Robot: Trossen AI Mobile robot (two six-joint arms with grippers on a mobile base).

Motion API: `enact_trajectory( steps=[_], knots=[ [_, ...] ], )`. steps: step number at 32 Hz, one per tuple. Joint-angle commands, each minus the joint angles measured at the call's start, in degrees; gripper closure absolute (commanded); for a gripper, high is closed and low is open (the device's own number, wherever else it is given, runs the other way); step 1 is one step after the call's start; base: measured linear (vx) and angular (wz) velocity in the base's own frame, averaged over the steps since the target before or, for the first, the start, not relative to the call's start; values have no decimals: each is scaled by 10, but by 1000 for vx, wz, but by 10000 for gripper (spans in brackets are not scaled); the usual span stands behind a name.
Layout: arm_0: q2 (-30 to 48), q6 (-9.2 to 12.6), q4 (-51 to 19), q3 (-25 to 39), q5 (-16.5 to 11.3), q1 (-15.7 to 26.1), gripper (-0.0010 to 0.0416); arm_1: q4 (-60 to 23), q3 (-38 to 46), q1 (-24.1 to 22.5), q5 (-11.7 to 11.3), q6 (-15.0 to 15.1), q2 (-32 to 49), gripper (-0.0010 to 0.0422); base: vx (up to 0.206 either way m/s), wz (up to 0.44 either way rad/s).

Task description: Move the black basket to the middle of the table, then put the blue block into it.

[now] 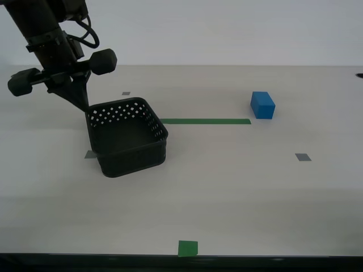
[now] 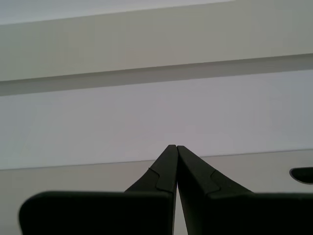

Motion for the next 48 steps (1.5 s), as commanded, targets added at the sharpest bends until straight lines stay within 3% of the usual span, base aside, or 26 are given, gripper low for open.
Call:
enact_trajectory(
  steps=[1, 6, 7, 13, 18, 23, 26, 35, 40, 43, 48],
  knots=[
    [0, 2, 0, 0, 0, 1, 406, -3, 15, -1, 3, -4, 0, 412, 0, 0],
    [0, 2, -3, 0, 0, 1, 406, -39, 34, -1, 12, -5, 0, 390, 0, 0],
    [0, 2, -4, 0, 0, 1, 405, -52, 33, -1, 21, -7, 0, 371, 0, 0],
    [0, 2, -11, 0, 0, 2, 406, -71, 25, -4, 18, -19, 0, 252, 0, 0],
    [0, 2, -11, 0, 0, 3, 405, -25, 6, -20, -12, -39, 0, 134, 0, 0],
    [0, 2, -11, 0, 0, 3, 406, 8, -9, -34, -14, -57, 12, 101, 0, 0],
    [0, 1, -11, 0, 0, 3, 405, 9, -9, -36, -13, -79, 56, 115, 0, 0],
    [0, 1, -12, 0, 0, 3, 405, 33, -8, -48, -8, -83, 113, 194, 0, 0],
    [0, 1, -12, -2, 0, 3, 405, 65, -7, -49, -8, -83, 113, 306, 0, 0],
    [0, 1, -12, -2, 0, 4, 406, 68, -7, -49, -8, -79, 113, 420, 0, 0],
    [0, 1, -12, -2, 0, 4, 406, 74, -7, -49, -7, -73, 113, 412, 0, 0]
  ],
)
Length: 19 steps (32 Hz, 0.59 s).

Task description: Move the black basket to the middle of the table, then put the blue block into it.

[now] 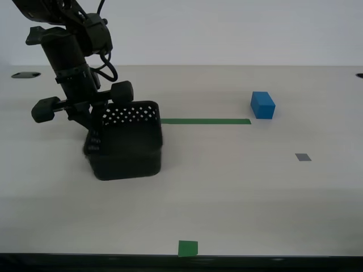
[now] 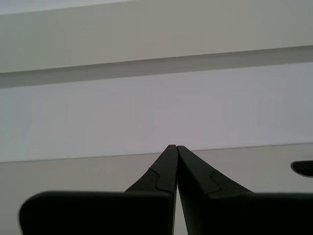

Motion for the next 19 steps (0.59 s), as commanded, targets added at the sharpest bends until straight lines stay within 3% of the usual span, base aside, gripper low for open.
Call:
enact_trajectory(
  steps=[1, 2, 3, 5, 9, 14, 16, 19],
  knots=[
    [0, 1, 2, 0, 0, 0, 406, 7, 2, -1, 9, 0, 0, 415, 0, 0],
    [0, 1, 2, 0, 0, 0, 406, 8, 3, -1, 12, -1, 0, 414, 0, 0],
    [0, 1, 1, 0, 0, 0, 405, 6, 8, -1, 35, -4, 0, 414, 0, 0],
    [0, 1, 1, 0, 0, 0, 406, -2, 20, -4, 56, -6, -1, 414, 0, 0],
    [0, 1, -4, 0, 0, 2, 405, -23, 68, -29, 55, -5, -1, 414, 0, 0],
    [0, 1, -28, 0, 0, 2, 405, -36, 169, -69, 40, -7, 0, 414, 0, 0],
    [0, 1, -28, 0, 0, 3, 405, -52, 208, -73, 3, -7, 0, 414, 0, 0],
    [0, 2, -28, 0, 0, 3, 406, -61, 234, -73, -8, -8, 0, 414, 0, 0]
  ],
)
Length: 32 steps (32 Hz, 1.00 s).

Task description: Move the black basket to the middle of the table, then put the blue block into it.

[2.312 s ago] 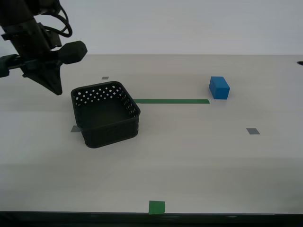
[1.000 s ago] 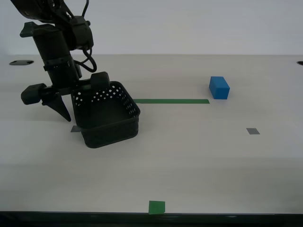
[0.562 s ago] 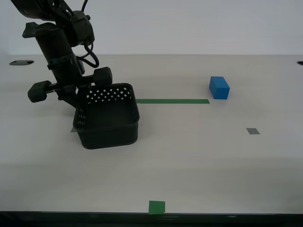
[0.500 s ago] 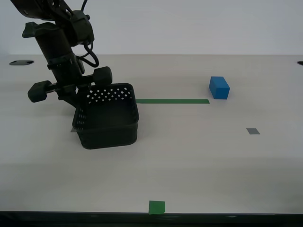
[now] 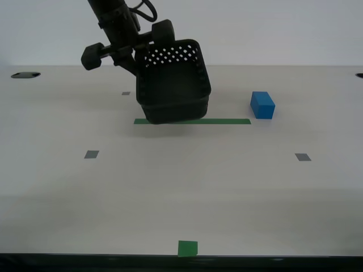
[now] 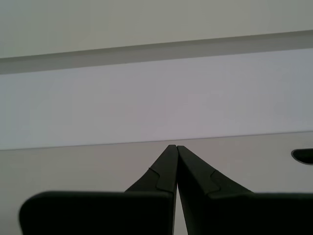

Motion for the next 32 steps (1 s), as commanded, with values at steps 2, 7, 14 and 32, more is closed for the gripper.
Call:
enact_trajectory(
  steps=[2, 7, 14, 32],
  knots=[
    [0, 2, 1, 0, 0, 1, 405, -6, 15, 0, -10, -10, 0, 414, 0, 0],
    [0, 2, 0, 0, 0, 2, 405, -47, 86, -16, -7, 14, 104, 414, 0, 0],
    [0, 2, -16, 0, 0, 2, 406, -99, 231, -26, -10, 16, 191, 414, 0, 0],
    [0, 1, -20, 0, 0, 4, 405, -201, 370, -35, 61, 69, 276, 366, 0, 0]
  ],
)
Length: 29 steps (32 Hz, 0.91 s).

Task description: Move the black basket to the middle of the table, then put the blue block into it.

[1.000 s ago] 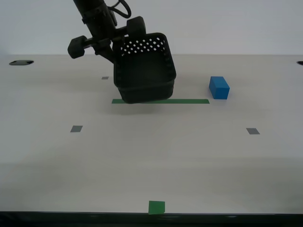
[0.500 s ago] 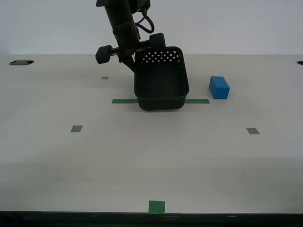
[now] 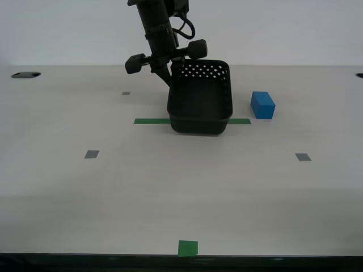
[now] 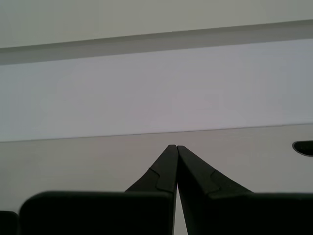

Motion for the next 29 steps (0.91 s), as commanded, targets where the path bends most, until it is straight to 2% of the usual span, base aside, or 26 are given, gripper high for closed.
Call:
enact_trajectory(
  steps=[1, 3, 4, 7, 9, 10, 11, 12, 13, 14, 15, 16, 18, 20, 21, 23, 24, 26, 29],
  knots=[
    [0, 1, 0, 0, 0, 0, 406, -2, 0, 0, 18, 7, 0, 342, 0, 0],
    [0, 1, 0, 0, 0, 0, 406, -3, 0, 0, 18, 6, 0, 318, 0, 0],
    [0, 1, 0, 0, 0, 0, 406, -3, 0, 0, 18, 6, 0, 264, 0, 0],
    [0, 1, -3, 0, 0, 0, 406, -3, 0, 0, 18, 8, 0, 203, 0, 0],
    [0, 1, -7, 0, 0, 0, 405, -6, 1, 0, 18, 13, -2, 191, 0, 0],
    [0, 1, -17, 0, 0, 0, 406, -7, 1, 3, -4, 33, -10, 197, 0, 0],
    [0, 1, -23, 0, 0, 0, 405, -7, 1, 3, -17, 36, -14, 203, 0, 0],
    [0, 0, -39, 0, 0, 1, 406, -6, 1, 3, -55, 49, -25, 223, 0, 0],
    [0, -2, -45, 0, 0, 1, 406, -7, 1, 4, -71, 56, -30, 233, 0, 0],
    [0, -3, -59, 0, 0, 2, 406, -7, 1, 4, -105, 71, -42, 258, 0, 0],
    [0, -3, -72, 0, -1, 5, 405, -6, 1, 5, -158, 97, -62, 307, 0, 0],
    [0, -3, -86, 1, -16, 8, 405, -5, 1, 6, -202, 123, -79, 362, 0, 0],
    [3, -3, -121, 10, -21, 12, 406, -4, 1, 7, -223, 142, -87, 409, 0, 0],
    [12, -3, -175, 33, -22, 19, 405, -3, 1, 8, -256, 148, -97, 406, 0, 0],
    [26, -3, -219, 60, -38, 24, 405, -1, 0, 8, -301, 158, -106, 413, 0, 0],
    [35, -3, -240, 77, -57, 27, 406, -2, 0, 8, -324, 168, -110, 412, 0, 0],
    [53, -3, -269, 102, -74, 28, 405, -1, 0, 9, -350, 180, -116, 411, 0, 0],
    [80, -3, -315, 139, -89, 31, 405, 1, 0, 9, -366, 189, -124, 412, 0, 0],
    [121, -7, -347, 180, -89, 38, 405, 5, 0, 10, -370, 196, -134, 413, 0, 0]
  ],
)
